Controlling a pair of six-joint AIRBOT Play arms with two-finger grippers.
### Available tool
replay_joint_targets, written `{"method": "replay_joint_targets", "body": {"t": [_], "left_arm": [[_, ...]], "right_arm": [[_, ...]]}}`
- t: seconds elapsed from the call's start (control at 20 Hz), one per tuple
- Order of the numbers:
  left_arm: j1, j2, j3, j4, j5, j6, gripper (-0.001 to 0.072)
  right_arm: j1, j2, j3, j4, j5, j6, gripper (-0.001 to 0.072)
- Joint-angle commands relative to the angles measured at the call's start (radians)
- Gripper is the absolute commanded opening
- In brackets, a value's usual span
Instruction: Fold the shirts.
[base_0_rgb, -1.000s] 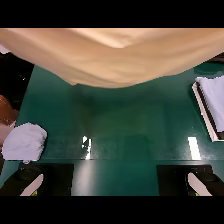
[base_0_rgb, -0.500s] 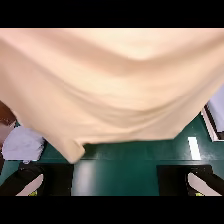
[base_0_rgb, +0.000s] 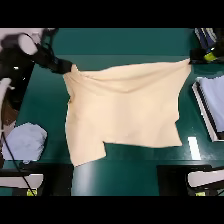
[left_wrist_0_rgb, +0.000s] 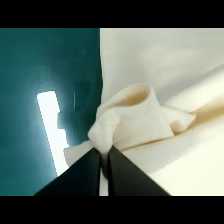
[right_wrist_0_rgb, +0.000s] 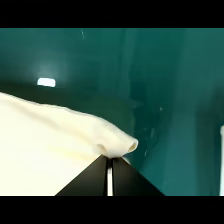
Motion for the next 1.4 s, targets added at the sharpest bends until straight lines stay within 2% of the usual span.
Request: {"method": "replay_joint_targets", "body": {"t": [0.0,0.05,0.1,0.15,0.2,0.25,0.3,0.35,0.5,0.65,0.85,0.9,0.95,1.0,1.35], "left_arm": [[0.008,-0.101,-0.028,0.023,0.097,0.002,0.0108],[0.018,-0.096,-0.026,0.025,0.097,0.002,0.0412],[0.031,-0.088,-0.024,0.024,0.083,0.002,0.0567],[0.049,-0.080,-0.016,0.024,0.040,0.002,0.0567],[0.072,-0.071,-0.001,0.023,-0.023,0.003,0.0566],[0.100,-0.053,0.010,0.023,-0.102,0.013,0.0525],[0.128,-0.029,0.008,0.019,-0.174,0.040,0.0391],[0.153,-0.009,0.002,0.004,-0.236,0.069,0.0359],[0.219,0.108,-0.154,-0.046,-0.264,0.090,0.0360],[0.237,0.235,-0.418,-0.046,-0.263,0.089,0.0368],[0.237,0.313,-0.729,-0.243,-0.151,0.119,0.0369],[0.237,0.314,-0.780,-0.314,-0.113,0.137,0.0406],[0.237,0.314,-0.816,-0.374,-0.079,0.146,0.0585],[0.237,0.314,-0.843,-0.419,-0.042,0.151,0.0641],[0.234,0.314,-0.929,-0.511,0.052,0.169,0.0639]], "right_arm": [[-0.003,-0.129,0.057,0.066,0.004,0.000,0.0019],[-0.010,-0.142,0.083,0.096,0.007,0.000,0.0030],[-0.022,-0.149,0.107,0.144,0.015,0.000,0.0204],[-0.037,-0.145,0.109,0.209,0.018,0.000,0.0350],[-0.057,-0.137,0.108,0.288,0.040,-0.002,0.0359],[-0.079,-0.131,0.108,0.357,0.081,-0.024,0.0359],[-0.098,-0.118,0.103,0.412,0.137,-0.050,0.0359],[-0.113,-0.091,0.067,0.445,0.163,-0.068,0.0359],[-0.140,0.049,-0.145,0.463,0.153,-0.121,0.0359],[-0.151,0.215,-0.397,0.465,0.093,-0.132,0.0359],[-0.155,0.394,-0.647,0.466,-0.006,-0.132,0.0359],[-0.155,0.425,-0.684,0.465,-0.014,-0.132,0.0359],[-0.155,0.453,-0.713,0.465,-0.019,-0.132,0.0359],[-0.155,0.478,-0.735,0.465,-0.021,-0.132,0.0359],[-0.155,0.560,-0.780,0.465,-0.053,-0.132,0.0359]]}}
